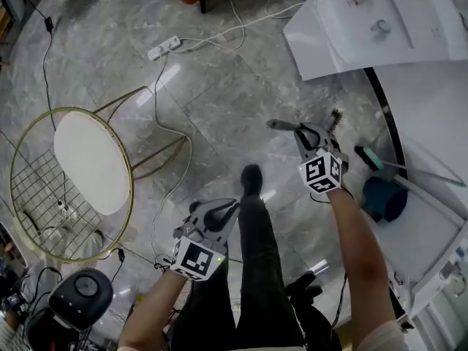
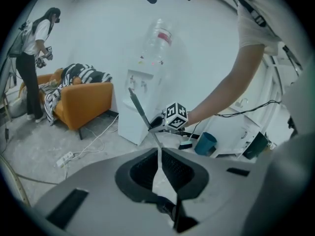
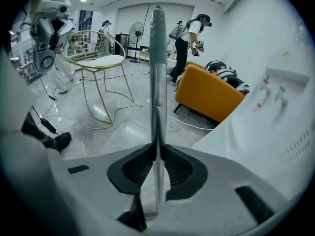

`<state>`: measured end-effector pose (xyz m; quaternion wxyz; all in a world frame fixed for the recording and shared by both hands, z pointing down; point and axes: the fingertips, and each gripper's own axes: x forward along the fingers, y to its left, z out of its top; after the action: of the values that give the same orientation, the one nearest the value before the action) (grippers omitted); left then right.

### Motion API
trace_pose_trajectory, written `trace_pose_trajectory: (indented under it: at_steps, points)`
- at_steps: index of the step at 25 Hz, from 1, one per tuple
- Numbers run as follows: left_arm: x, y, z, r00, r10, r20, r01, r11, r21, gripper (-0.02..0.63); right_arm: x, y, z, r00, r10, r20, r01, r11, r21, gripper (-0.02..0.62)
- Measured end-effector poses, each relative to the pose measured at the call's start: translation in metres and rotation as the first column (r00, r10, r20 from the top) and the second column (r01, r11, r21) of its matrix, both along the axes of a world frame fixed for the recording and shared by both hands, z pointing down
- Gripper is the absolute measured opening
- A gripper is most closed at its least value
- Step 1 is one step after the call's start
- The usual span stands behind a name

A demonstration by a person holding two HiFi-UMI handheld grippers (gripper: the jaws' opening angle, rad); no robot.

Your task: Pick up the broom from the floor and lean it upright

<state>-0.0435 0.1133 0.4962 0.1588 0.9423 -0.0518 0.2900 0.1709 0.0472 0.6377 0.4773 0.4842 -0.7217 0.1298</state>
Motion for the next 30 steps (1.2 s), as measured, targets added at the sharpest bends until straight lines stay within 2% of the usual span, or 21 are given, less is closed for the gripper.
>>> trace_pose_trajectory:
  at_steps: [7, 12, 20, 25, 30]
  points:
    - [0.039, 0.035, -0.05, 0.998, 0.038, -0.058, -0.038, 0.999, 0.005, 0.025, 0.05, 0.039, -0.069, 0.988, 0.155, 0.012, -0.156, 0.985, 0.068, 0.077]
    - [0.073, 0.05, -0.082, 0.986, 0.143, -0.089, -0.139, 0.989, 0.045, 0.025, 0.092, 0.062, -0.118, 0.956, 0.292, 0.042, -0.295, 0.948, 0.118, 0.078]
    - [0.122, 0.053, -0.125, 0.97, 0.233, -0.076, -0.229, 0.972, 0.057, 0.025, 0.152, 0.074, -0.161, 0.901, 0.422, 0.098, -0.432, 0.892, 0.136, 0.078]
    - [0.162, 0.044, -0.146, 0.975, 0.202, -0.087, -0.199, 0.979, 0.044, 0.025, 0.196, 0.066, -0.176, 0.853, 0.495, 0.168, -0.516, 0.849, 0.118, 0.078]
    - [0.227, 0.02, -0.18, 0.981, 0.155, -0.117, -0.151, 0.988, 0.044, 0.025, 0.239, 0.068, -0.168, 0.805, 0.551, 0.221, -0.578, 0.812, 0.082, 0.078]
